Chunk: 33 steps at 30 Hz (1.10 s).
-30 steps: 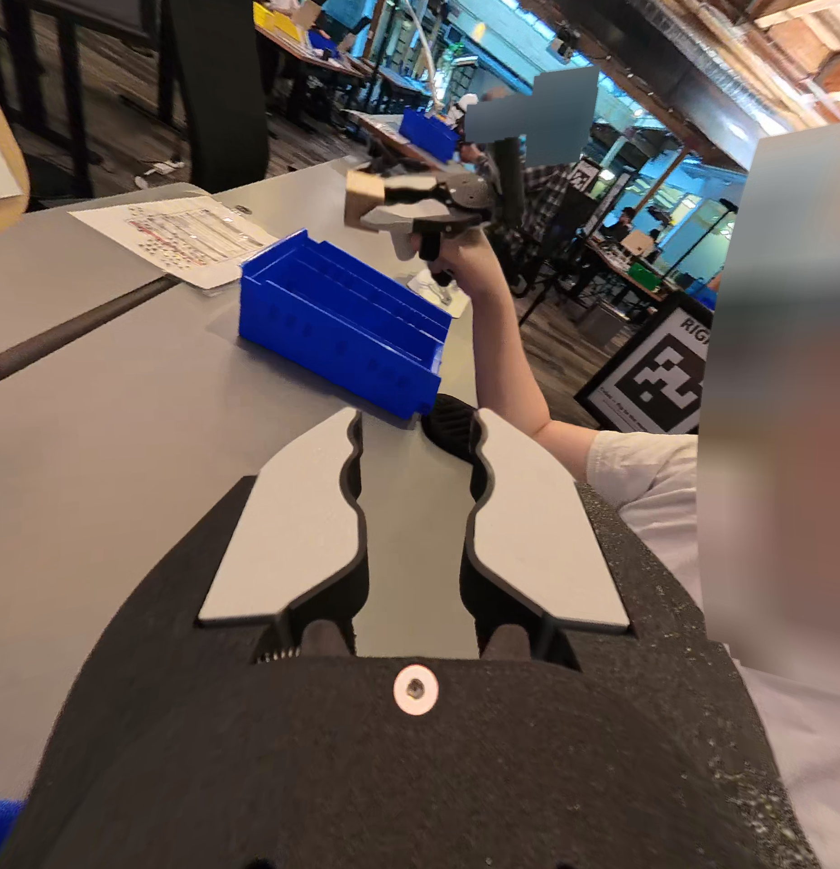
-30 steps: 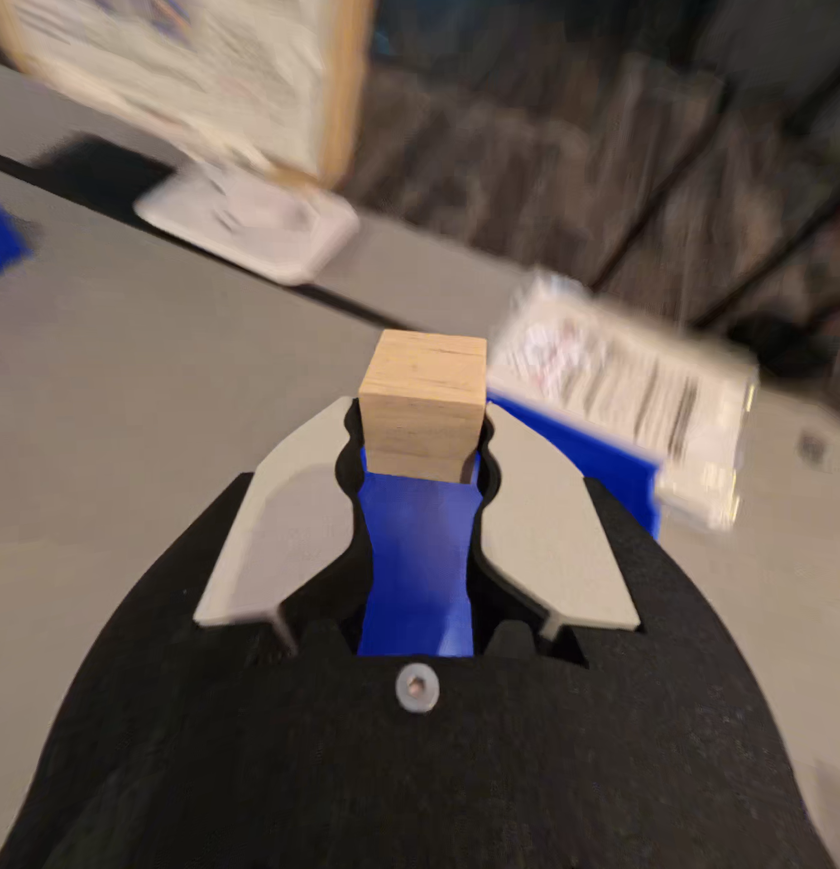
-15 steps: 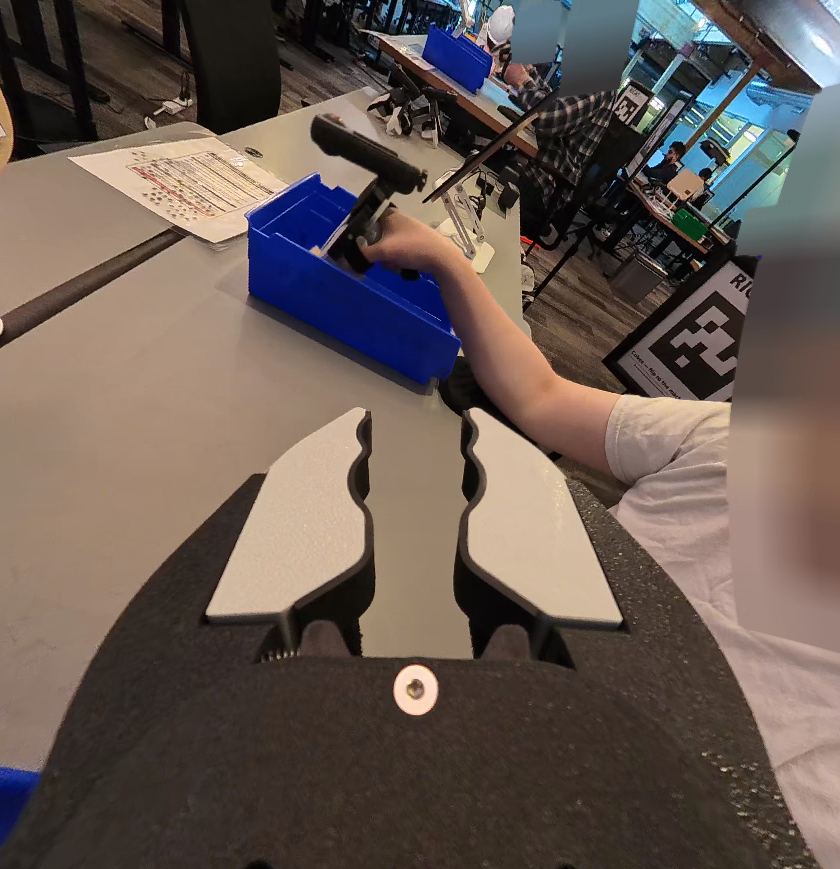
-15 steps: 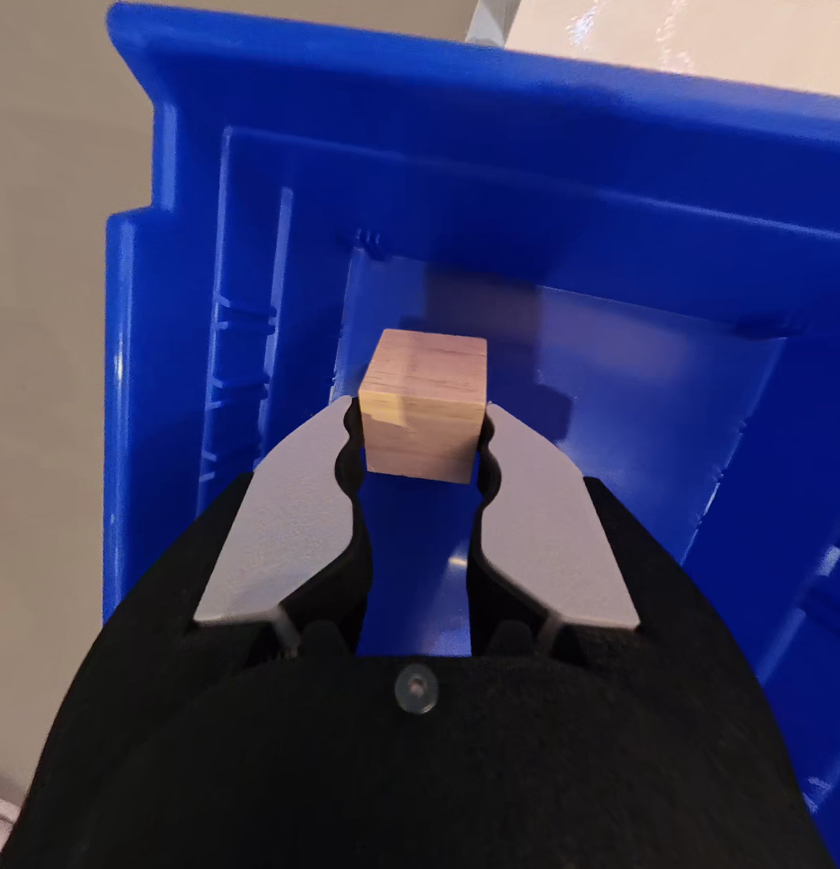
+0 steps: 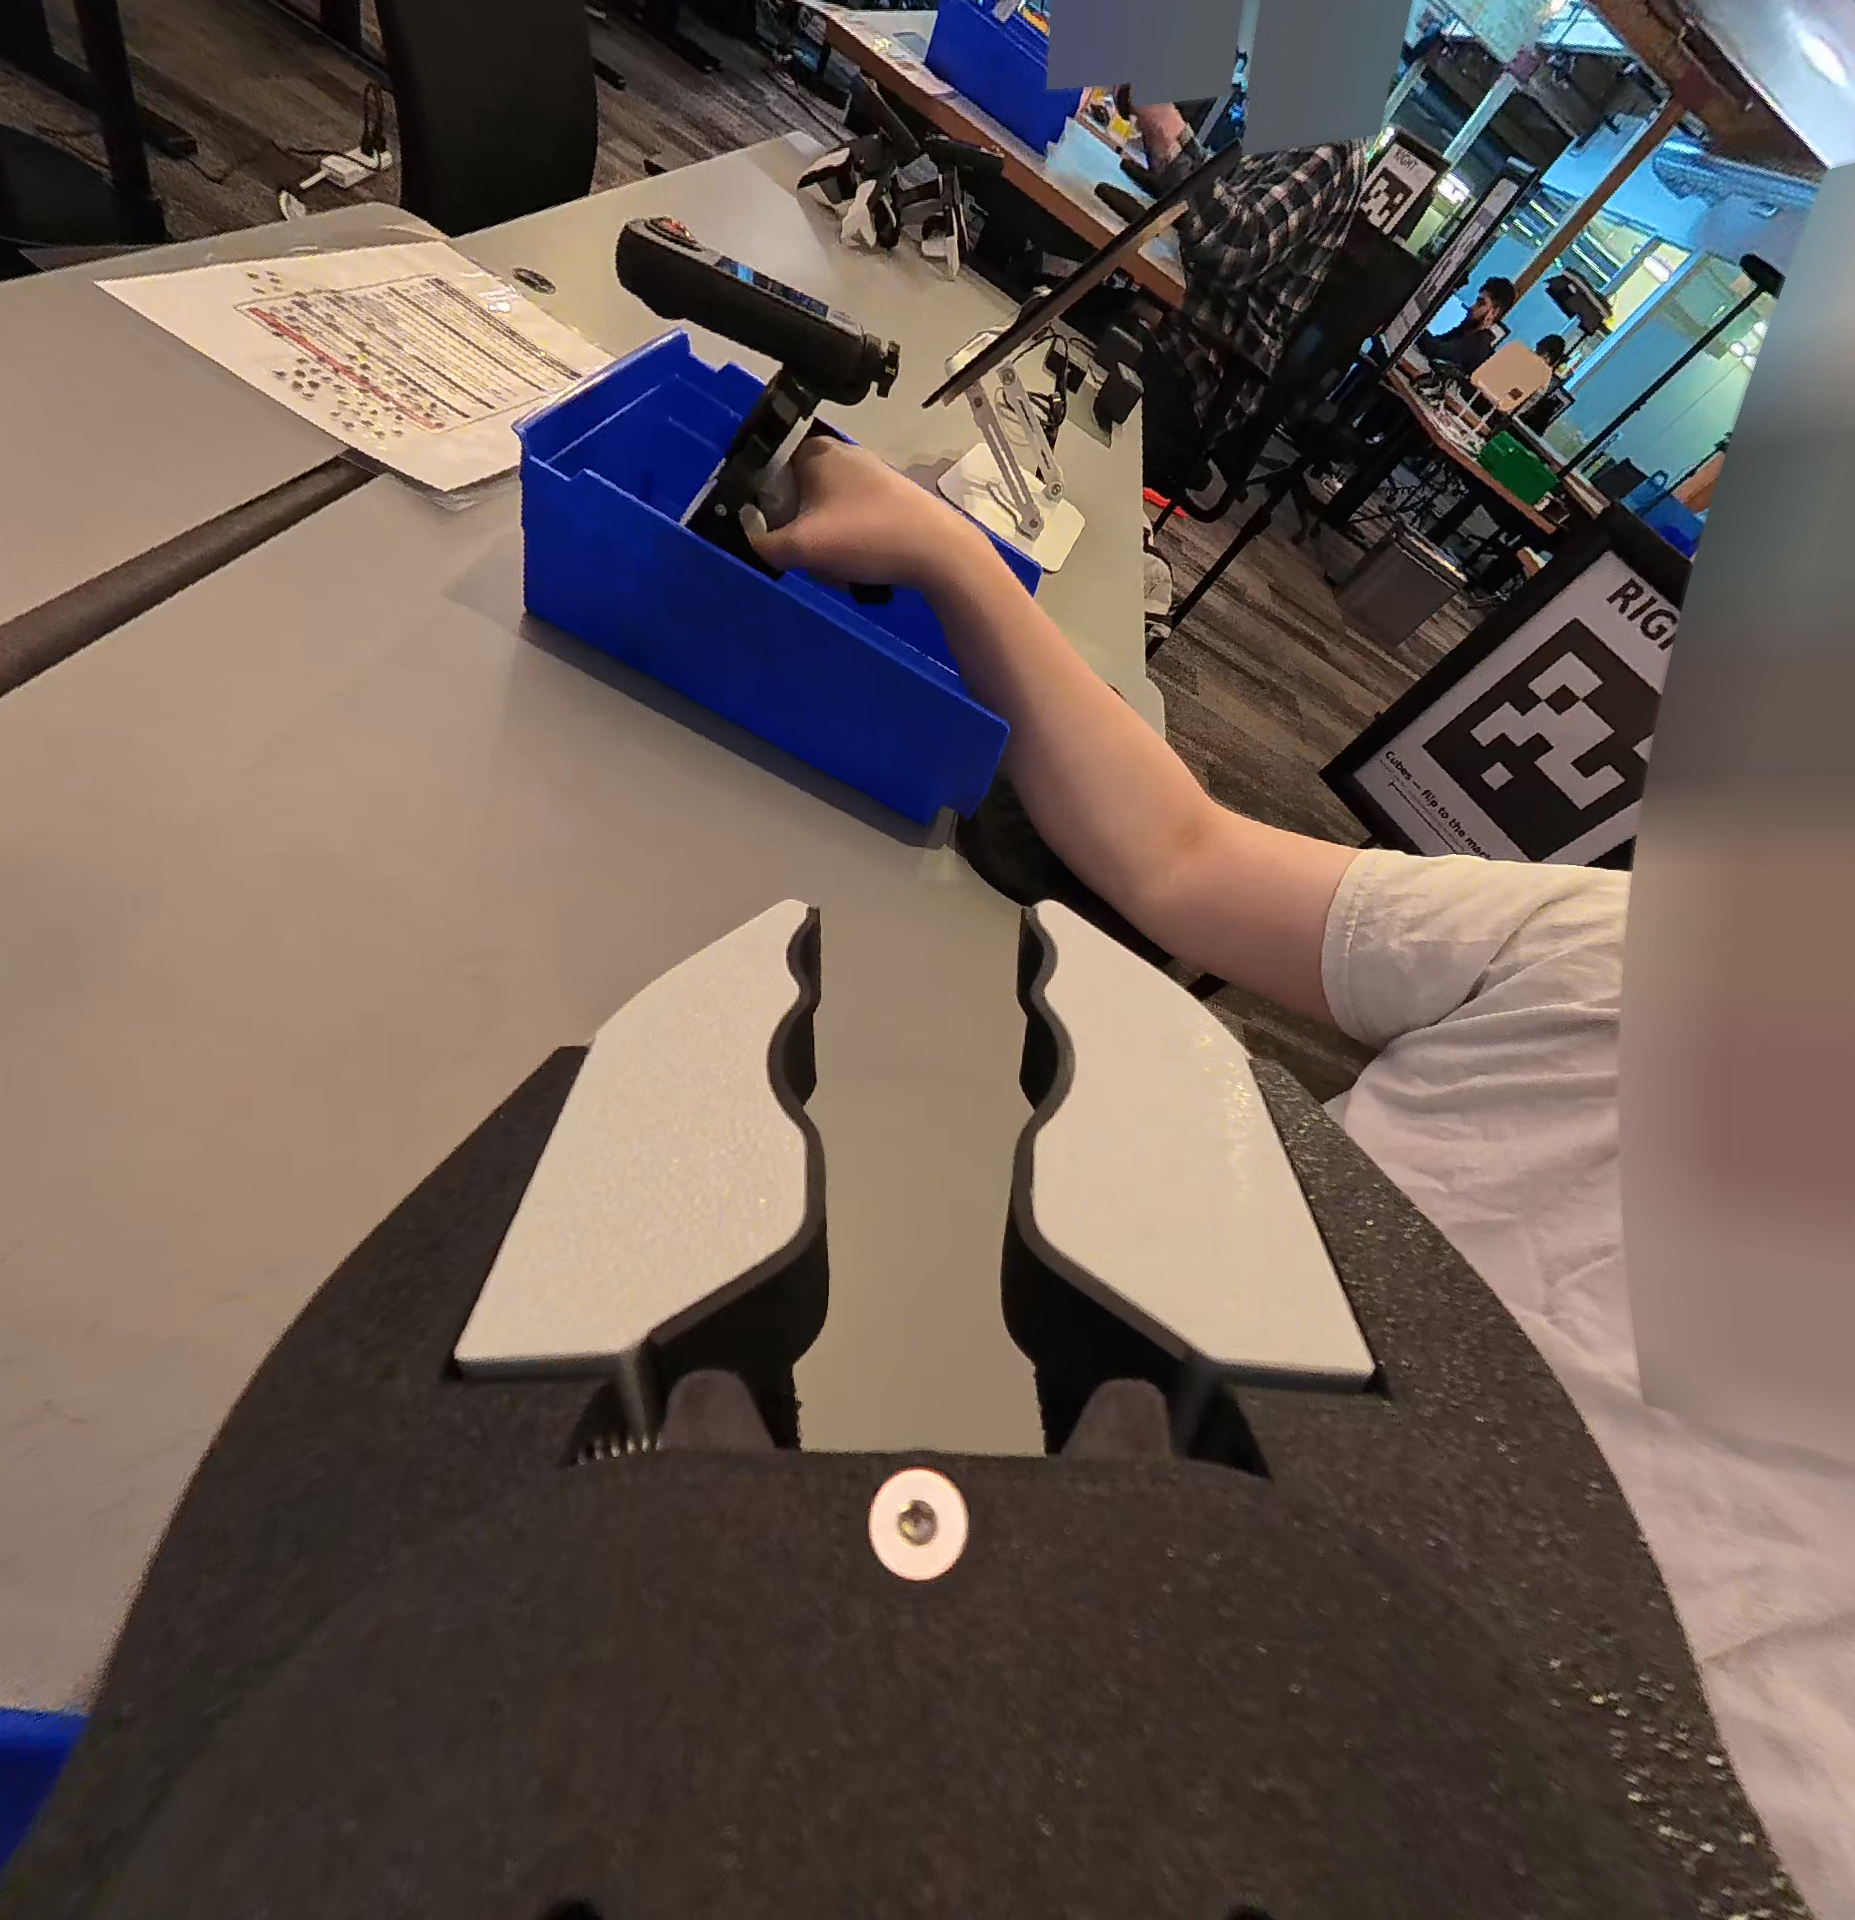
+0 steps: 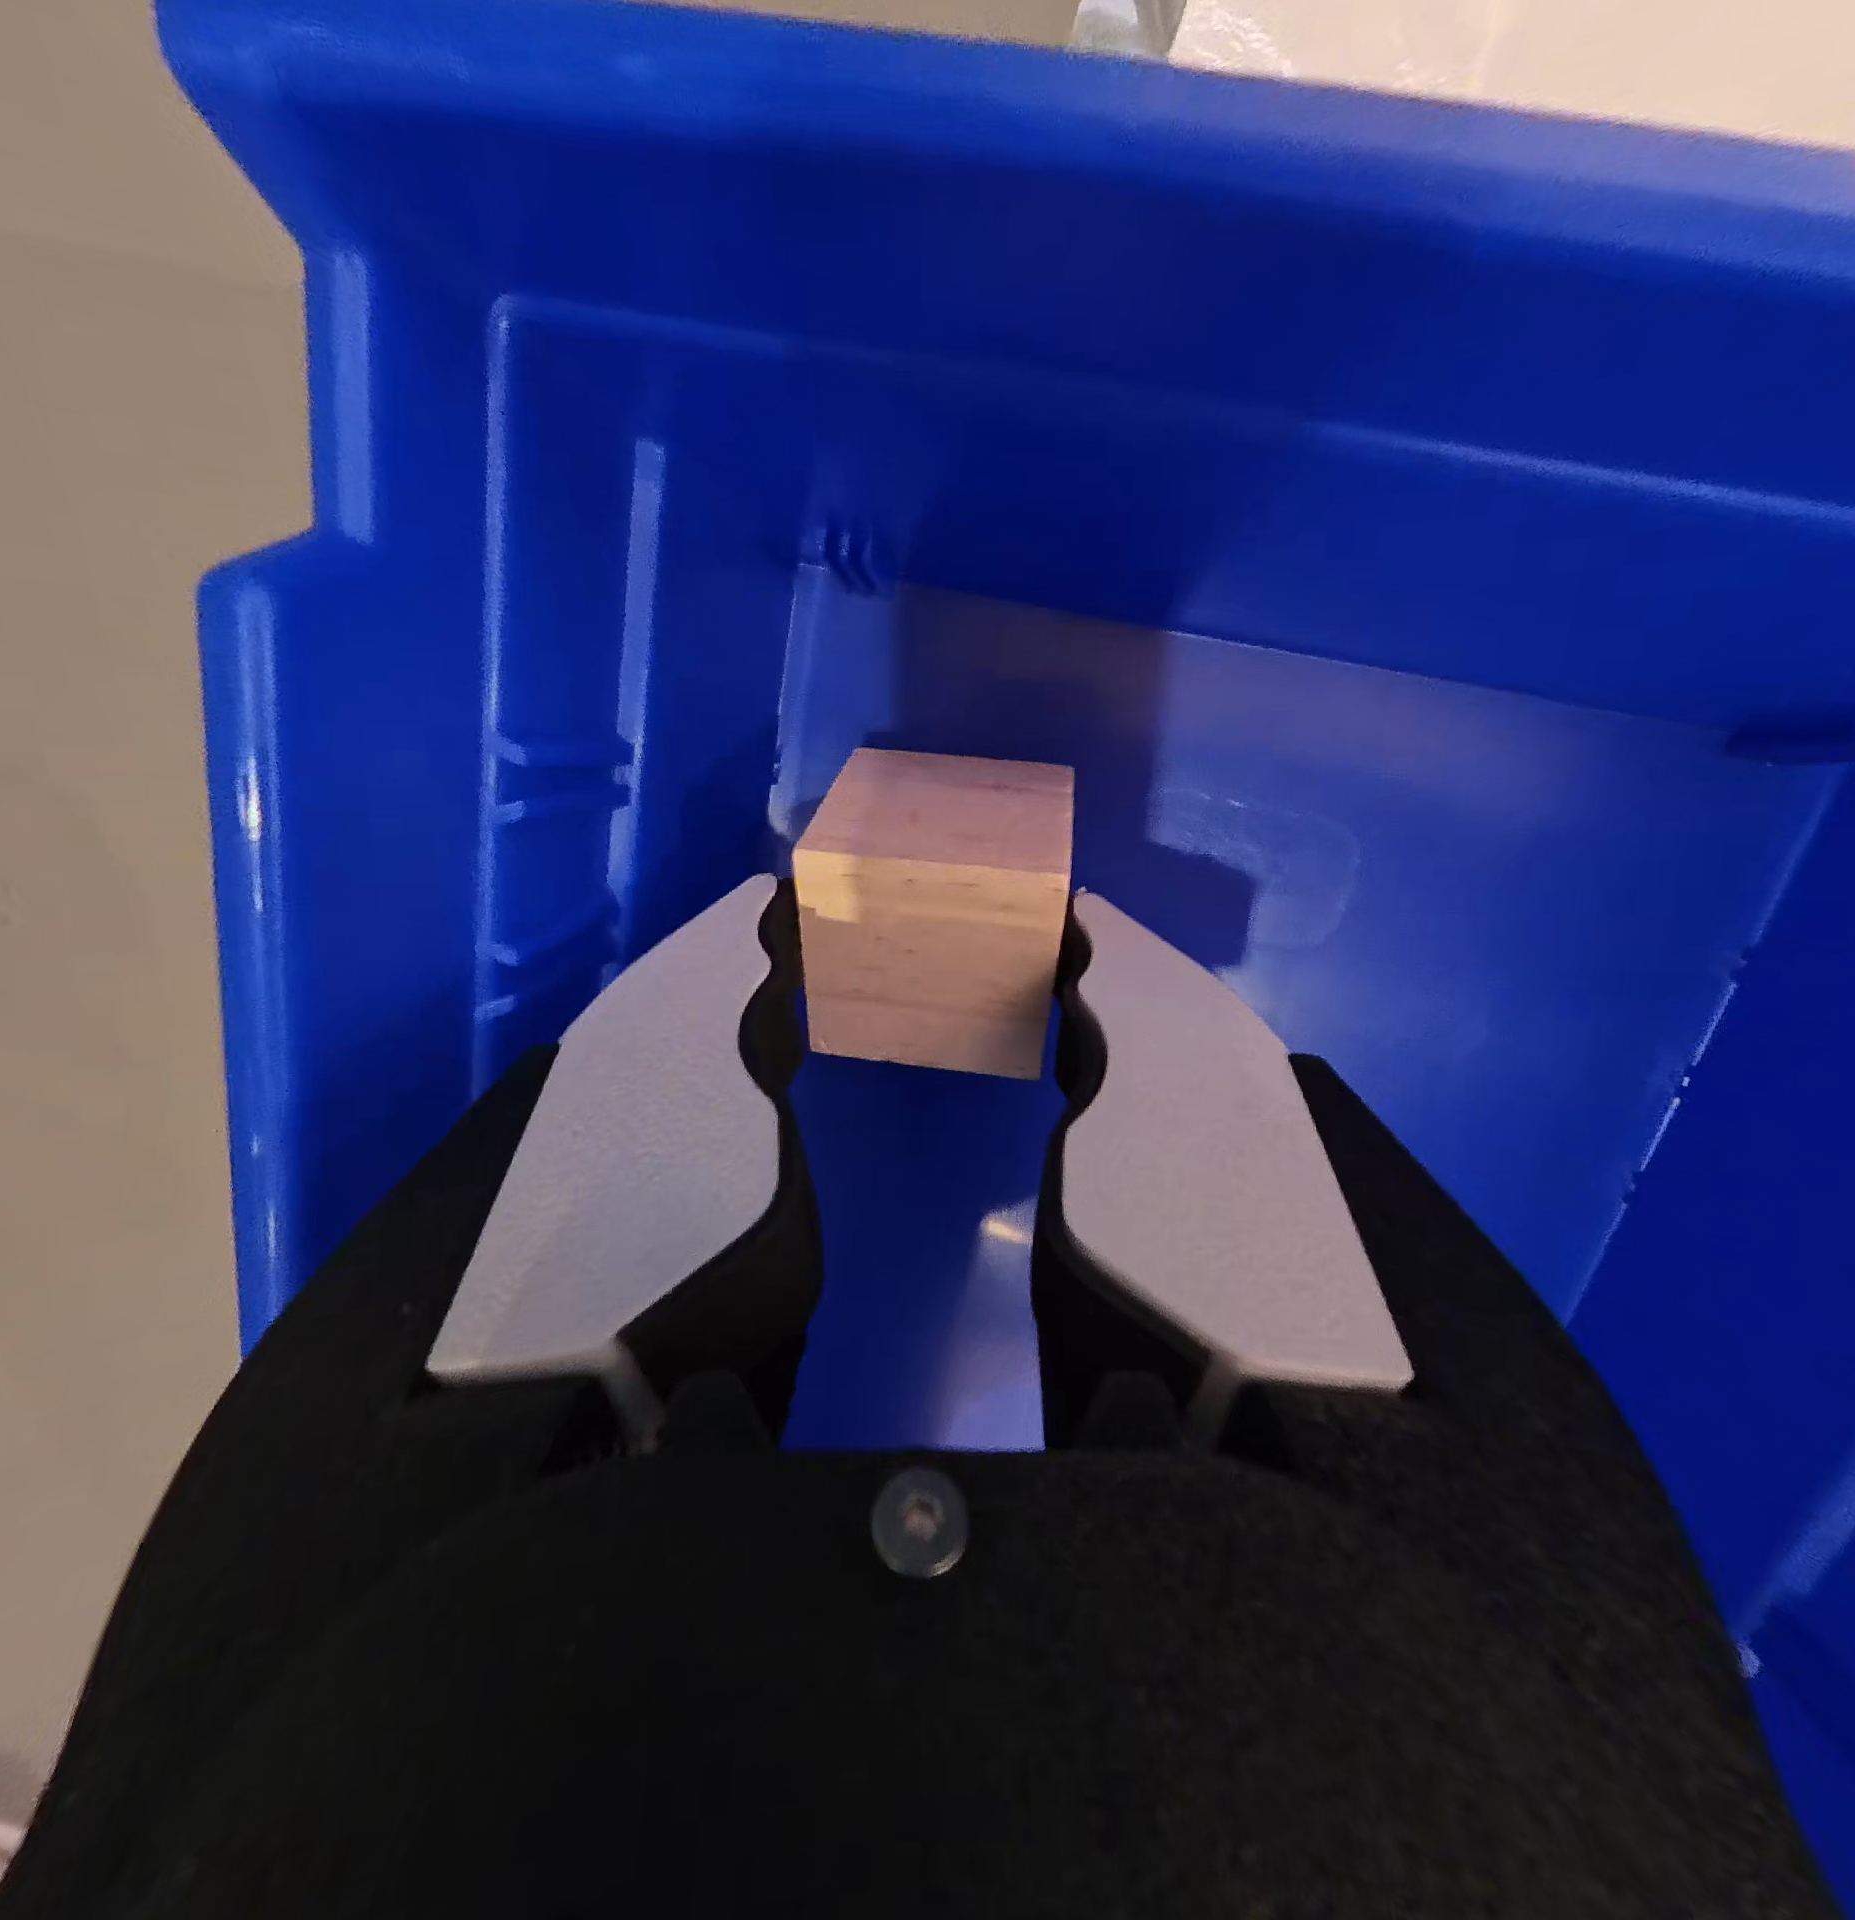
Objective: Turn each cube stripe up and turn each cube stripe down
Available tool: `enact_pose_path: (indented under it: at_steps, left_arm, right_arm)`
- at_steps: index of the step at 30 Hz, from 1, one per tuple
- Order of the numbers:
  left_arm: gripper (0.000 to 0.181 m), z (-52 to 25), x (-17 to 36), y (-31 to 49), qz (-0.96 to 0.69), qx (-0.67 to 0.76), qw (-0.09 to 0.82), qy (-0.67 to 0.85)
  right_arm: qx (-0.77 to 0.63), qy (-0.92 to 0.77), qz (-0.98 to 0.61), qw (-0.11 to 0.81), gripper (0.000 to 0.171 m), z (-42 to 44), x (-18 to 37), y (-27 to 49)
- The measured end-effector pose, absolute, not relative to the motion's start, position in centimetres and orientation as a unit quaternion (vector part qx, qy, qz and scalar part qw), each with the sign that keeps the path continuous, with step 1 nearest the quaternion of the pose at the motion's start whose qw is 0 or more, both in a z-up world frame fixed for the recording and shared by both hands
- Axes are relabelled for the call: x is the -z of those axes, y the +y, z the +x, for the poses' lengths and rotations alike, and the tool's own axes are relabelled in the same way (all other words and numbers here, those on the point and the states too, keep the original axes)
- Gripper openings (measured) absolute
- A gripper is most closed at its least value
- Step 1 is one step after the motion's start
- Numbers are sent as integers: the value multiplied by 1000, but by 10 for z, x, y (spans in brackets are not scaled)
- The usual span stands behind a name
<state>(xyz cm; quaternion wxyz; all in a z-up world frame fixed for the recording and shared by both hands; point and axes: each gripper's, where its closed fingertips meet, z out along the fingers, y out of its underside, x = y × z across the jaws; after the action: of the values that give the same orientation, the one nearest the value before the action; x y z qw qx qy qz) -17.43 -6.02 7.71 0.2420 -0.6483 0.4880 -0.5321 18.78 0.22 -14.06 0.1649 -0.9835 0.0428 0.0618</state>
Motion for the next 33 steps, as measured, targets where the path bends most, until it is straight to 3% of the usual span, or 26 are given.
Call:
enact_pose_path:
  at_steps: [6, 11, 17, 22, 29, 33]
  left_arm:
    - [36, -175, -75, -60, -651, 529, 236, 490]
    - [38, -198, -91, -51, -648, 528, 261, 483]
    - [41, -292, -66, 18, -753, 278, 375, 463]
    - [50, -355, -2, 62, -858, 92, 291, 413]
    - [49, -360, 68, 84, -934, 64, 150, 318]
    - [44, -369, 83, 90, -953, 23, 126, 275]
  right_arm:
    - [-49, 36, -982, 181, 52, 192, 135, 5]
    - [-71, 24, -969, 236, 59, 194, 96, -1]
    - [-85, 17, -949, 304, 60, 198, 49, -14]
    - [-91, 6, -948, 306, 57, 195, 47, -16]
    - [-83, -5, -959, 273, 59, 193, 63, -16]
    - [-83, -13, -959, 271, 58, 190, 63, -15]
